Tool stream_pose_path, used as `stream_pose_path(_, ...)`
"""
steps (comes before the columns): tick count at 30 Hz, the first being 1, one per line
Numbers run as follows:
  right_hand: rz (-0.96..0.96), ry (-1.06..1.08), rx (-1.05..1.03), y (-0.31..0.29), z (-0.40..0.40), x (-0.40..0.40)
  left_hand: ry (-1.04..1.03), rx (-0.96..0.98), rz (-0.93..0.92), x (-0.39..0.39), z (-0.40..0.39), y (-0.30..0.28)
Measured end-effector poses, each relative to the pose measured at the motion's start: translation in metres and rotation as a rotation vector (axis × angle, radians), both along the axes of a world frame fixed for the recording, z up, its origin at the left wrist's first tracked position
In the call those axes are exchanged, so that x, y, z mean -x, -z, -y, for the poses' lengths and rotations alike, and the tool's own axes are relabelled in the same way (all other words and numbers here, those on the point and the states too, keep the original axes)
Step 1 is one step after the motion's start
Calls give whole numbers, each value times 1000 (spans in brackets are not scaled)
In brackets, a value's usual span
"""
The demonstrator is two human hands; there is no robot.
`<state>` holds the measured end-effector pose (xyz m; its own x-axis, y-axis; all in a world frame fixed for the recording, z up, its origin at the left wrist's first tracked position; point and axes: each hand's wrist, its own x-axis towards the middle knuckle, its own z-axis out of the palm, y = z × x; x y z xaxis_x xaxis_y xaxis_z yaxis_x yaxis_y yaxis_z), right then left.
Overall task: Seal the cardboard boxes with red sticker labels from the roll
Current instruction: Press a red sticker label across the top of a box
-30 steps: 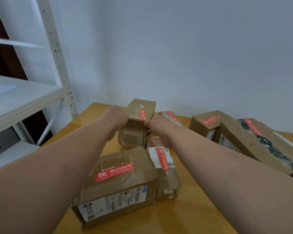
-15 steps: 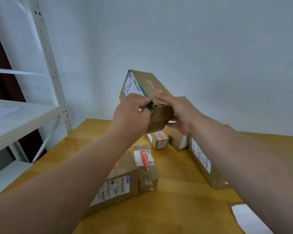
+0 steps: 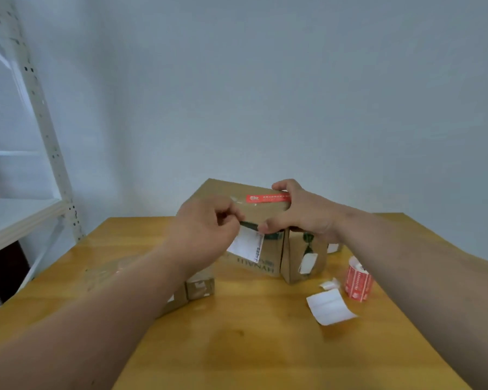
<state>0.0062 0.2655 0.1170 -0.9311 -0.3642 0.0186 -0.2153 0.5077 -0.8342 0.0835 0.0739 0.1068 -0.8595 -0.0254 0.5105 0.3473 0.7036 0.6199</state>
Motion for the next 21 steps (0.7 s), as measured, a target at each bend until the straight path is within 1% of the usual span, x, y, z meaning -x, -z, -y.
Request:
stream_pose_path(1, 20, -28, -28, 2, -6, -6, -30, 52, -106, -4, 2, -1)
stream_pose_path(2, 41, -49, -56, 5, -11, -12, -37, 102, -165, -6, 5, -2)
stream_pose_path(3, 71, -66, -61, 9, -14, -16, -15, 144, -138, -6, 8, -1)
stream_pose_path(4, 117, -88, -37, 14, -17, -21, 23, 185, -37, -7, 11, 0)
stream_pose_path(5, 175, -122, 2, 19, -19, -26, 65, 261, 106, -7, 14, 3)
stream_pose_path(7, 282, -204, 37, 32, -20, -33, 175, 453, 388, -7, 15, 17)
stream_pose_path(9, 348, -253, 7, 43, -20, -37, 232, 518, 588, -6, 15, 41)
stream_pose_path(10, 364, -264, -25, 48, -19, -37, 231, 509, 643, -5, 16, 53)
stream_pose_path(12, 376, -265, -95, 59, -19, -38, 211, 513, 662, -2, 14, 71)
stream_pose_path(15, 364, -222, -119, 70, -22, -33, 136, 598, 622, 3, 11, 82)
stream_pose_path(18, 289, -42, -107, 77, -23, -25, 101, 689, 637, 11, 10, 87)
stream_pose_path(21, 170, 124, -167, 79, -22, -22, 84, 711, 641, 15, 10, 90)
